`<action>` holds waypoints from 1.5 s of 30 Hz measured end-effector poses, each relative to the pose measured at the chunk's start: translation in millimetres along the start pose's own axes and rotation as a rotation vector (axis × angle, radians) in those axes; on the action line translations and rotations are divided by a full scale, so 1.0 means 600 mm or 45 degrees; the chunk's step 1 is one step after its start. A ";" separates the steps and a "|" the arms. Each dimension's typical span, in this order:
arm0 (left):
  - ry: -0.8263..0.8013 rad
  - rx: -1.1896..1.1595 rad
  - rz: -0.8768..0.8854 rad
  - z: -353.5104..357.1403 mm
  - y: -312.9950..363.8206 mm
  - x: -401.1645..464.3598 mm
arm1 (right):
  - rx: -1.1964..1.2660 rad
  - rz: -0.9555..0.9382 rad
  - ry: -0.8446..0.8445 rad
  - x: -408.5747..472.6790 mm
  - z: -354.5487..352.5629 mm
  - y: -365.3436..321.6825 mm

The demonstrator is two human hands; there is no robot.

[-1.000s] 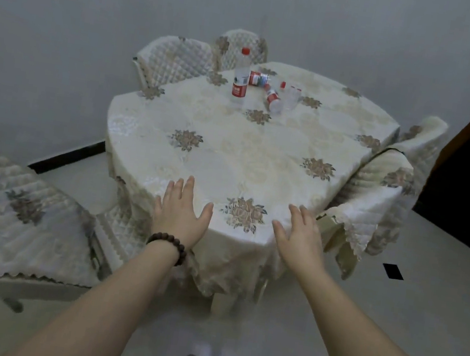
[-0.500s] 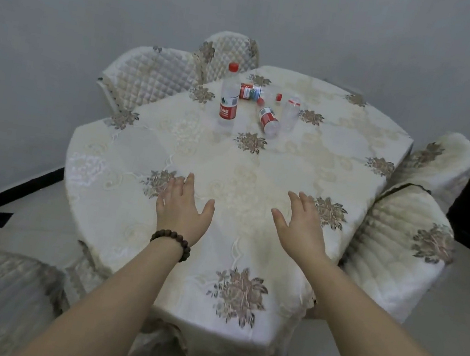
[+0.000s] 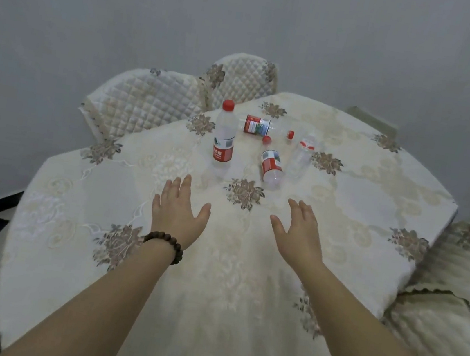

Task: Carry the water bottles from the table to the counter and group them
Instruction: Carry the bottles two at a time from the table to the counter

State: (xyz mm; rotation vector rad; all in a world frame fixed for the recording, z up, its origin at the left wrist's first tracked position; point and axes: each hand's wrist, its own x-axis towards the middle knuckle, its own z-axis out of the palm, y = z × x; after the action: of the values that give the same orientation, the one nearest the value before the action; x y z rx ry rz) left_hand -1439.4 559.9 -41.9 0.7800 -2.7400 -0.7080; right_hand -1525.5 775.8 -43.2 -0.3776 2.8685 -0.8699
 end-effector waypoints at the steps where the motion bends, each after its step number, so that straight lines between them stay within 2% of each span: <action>1: 0.005 -0.015 0.003 0.007 0.006 0.020 | -0.001 -0.012 -0.009 0.027 -0.003 0.003; 7: 0.007 -0.147 0.011 0.051 0.025 0.130 | 0.020 -0.037 -0.027 0.163 -0.002 0.015; 12: -0.042 -0.578 -0.177 0.095 0.049 0.250 | 0.027 -0.049 -0.028 0.252 0.026 0.024; 17: 0.009 -0.832 -0.301 0.144 0.058 0.363 | 0.025 -0.042 -0.044 0.306 0.065 0.041; 23: 0.107 -1.043 -0.290 0.192 0.056 0.423 | 0.027 -0.030 -0.084 0.339 0.103 0.060; 28: 0.194 -0.967 -0.217 0.190 0.064 0.422 | -0.007 -0.018 -0.084 0.356 0.113 0.068; 32: 0.185 -0.936 -0.147 0.181 0.052 0.404 | -0.058 0.032 0.028 0.406 0.115 0.043; 38: 0.185 -0.859 -0.145 0.178 0.028 0.383 | -0.378 0.025 -0.007 0.461 0.149 0.003; 45: 0.185 -0.856 -0.154 0.160 0.025 0.370 | -0.305 0.088 -0.024 0.467 0.158 0.001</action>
State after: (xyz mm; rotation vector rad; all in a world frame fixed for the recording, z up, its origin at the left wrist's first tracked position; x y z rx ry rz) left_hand -1662.8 488.8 -103.2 0.7857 -2.1139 -1.4223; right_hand -1777.5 650.1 -133.6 -0.3055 2.9548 -0.5098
